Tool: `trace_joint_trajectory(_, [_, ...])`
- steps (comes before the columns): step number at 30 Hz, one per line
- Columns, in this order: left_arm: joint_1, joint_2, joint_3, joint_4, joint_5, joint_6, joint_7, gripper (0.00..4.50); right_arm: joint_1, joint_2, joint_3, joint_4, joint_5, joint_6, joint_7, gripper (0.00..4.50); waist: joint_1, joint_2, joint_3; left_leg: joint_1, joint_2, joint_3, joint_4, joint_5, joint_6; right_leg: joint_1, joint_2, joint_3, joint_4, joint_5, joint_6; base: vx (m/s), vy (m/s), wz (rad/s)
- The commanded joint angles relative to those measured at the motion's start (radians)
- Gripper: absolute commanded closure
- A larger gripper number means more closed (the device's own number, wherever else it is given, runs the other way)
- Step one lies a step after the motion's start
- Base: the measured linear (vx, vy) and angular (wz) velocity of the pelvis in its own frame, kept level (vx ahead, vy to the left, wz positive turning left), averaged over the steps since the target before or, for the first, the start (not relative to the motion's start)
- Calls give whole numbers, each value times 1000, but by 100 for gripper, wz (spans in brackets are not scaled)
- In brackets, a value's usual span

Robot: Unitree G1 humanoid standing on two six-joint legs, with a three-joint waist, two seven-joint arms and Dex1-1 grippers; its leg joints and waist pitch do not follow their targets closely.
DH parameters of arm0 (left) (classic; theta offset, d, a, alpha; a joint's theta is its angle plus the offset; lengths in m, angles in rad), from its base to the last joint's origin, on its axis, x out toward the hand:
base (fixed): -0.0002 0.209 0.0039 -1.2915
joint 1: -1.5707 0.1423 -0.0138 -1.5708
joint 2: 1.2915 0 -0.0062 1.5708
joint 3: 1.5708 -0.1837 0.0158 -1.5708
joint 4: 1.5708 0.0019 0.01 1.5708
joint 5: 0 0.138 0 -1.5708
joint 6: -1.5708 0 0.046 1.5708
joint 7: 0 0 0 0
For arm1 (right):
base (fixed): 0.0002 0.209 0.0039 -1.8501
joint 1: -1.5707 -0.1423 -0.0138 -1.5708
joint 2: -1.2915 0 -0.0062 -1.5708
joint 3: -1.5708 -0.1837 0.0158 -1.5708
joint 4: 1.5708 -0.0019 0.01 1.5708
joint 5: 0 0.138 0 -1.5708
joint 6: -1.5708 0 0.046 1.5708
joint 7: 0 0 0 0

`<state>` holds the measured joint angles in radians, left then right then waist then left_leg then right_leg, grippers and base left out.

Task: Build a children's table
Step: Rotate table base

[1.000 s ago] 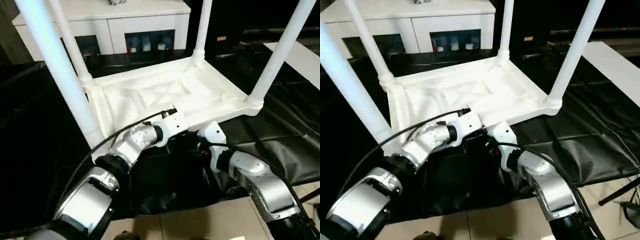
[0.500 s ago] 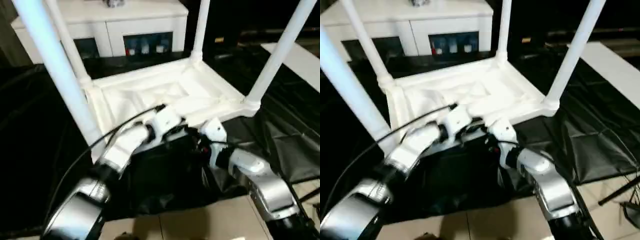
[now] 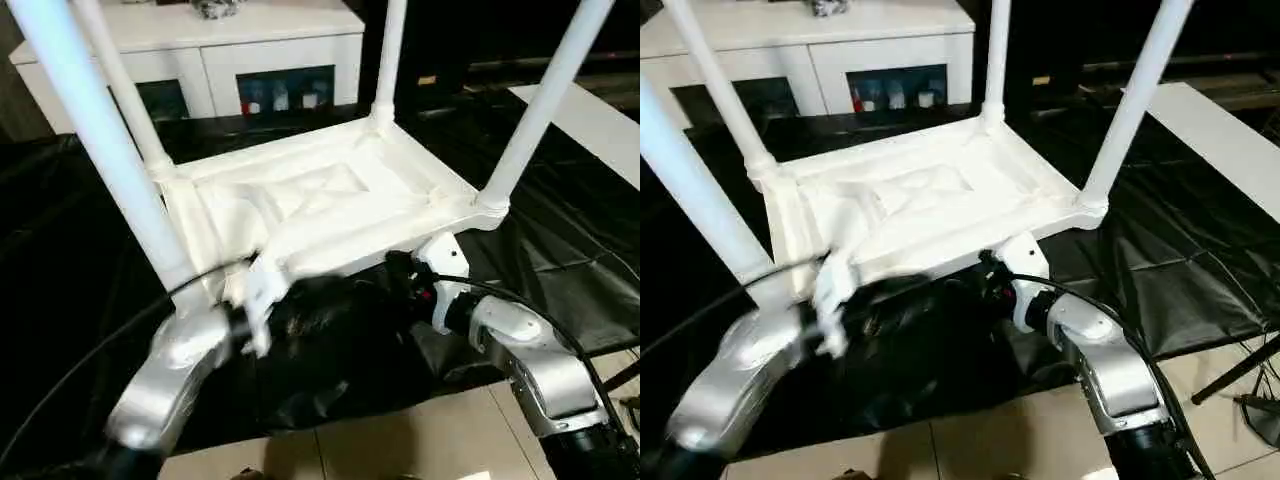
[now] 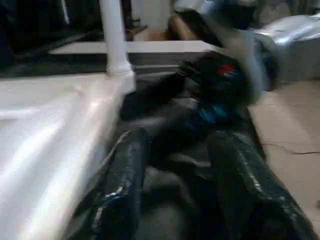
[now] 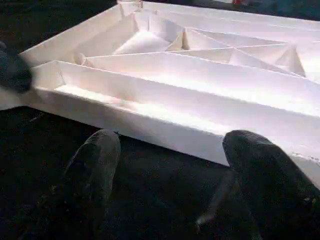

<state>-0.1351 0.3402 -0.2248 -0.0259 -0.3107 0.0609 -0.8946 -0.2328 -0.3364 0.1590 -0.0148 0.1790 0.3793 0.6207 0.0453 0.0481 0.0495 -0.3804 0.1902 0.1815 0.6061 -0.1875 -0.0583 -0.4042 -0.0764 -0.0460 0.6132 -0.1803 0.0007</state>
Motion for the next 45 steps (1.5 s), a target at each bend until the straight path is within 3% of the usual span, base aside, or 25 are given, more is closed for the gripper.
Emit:
trace_joint_trajectory(1, [27,17,48,-56,-46,33,-17,191,-2,-2,-8,-1,4,-12,5,81,-5,0,-56,17,34,-13,-84,-316,-6,38,-50,38,-80,-286,-183,0,0,0])
trace_joint_trajectory(3, [80,49,88,-69,-84,38,-42,183,1,3,-6,-3,3,-12,6,81,-7,2,-55,23,33,-13,-84,-338,-11,31,-47,38,-87,-327,-168,0,0,0])
trace_joint_trajectory(5, [118,80,118,-66,-110,32,-68,166,4,6,-3,-5,1,-13,6,81,-12,2,-52,16,31,-17,-89,-355,-17,34,-47,36,-87,-359,-156,0,0,0])
trace_joint_trajectory(6, [146,107,141,-60,-126,26,-88,156,6,6,-2,-5,0,-15,5,81,-16,2,-52,19,31,-17,-89,-365,-20,32,-44,36,-89,-370,-144,0,0,0])
trace_joint_trajectory(15, [241,208,298,4,-206,35,-173,72,14,3,1,-3,1,-19,8,81,-19,11,-49,29,30,-18,-94,-413,-33,24,-43,40,-90,-388,-141,0,0,0])
trace_joint_trajectory(18, [274,265,389,60,-258,56,-202,58,15,5,5,-4,0,-18,9,81,-18,11,-48,32,30,-18,-95,-425,-37,21,-42,41,-89,-384,-148,0,0,0])
trace_joint_trajectory(22, [293,295,413,71,-266,68,-222,24,17,6,9,-2,-2,-20,10,81,-18,11,-47,35,32,-18,-98,-438,-38,20,-42,43,-89,-384,-148,0,0,0])
trace_joint_trajectory(25, [288,313,476,114,-289,66,-229,2,17,5,11,1,-3,-24,12,81,-18,11,-44,35,30,-18,-98,-450,-44,21,-44,43,-91,-404,-147,0,0,0])
trace_joint_trajectory(30, [254,315,509,145,-296,43,-217,2,15,6,12,10,-6,-28,11,81,-17,9,-44,38,30,-20,-99,-450,-42,20,-46,44,-95,-436,-135,0,0,0])
trace_joint_trajectory(34, [230,316,524,164,-305,46,-214,2,16,5,17,14,-13,-29,9,81,-16,15,-43,43,31,-19,-99,-462,-47,16,-44,45,-95,-433,-138,0,0,0])
trace_joint_trajectory(45, [229,325,559,261,-281,43,-215,2,19,-2,18,17,-21,-31,8,81,-18,13,-46,39,29,-21,-98,-452,-46,21,-45,44,-93,-423,-139,0,0,0])
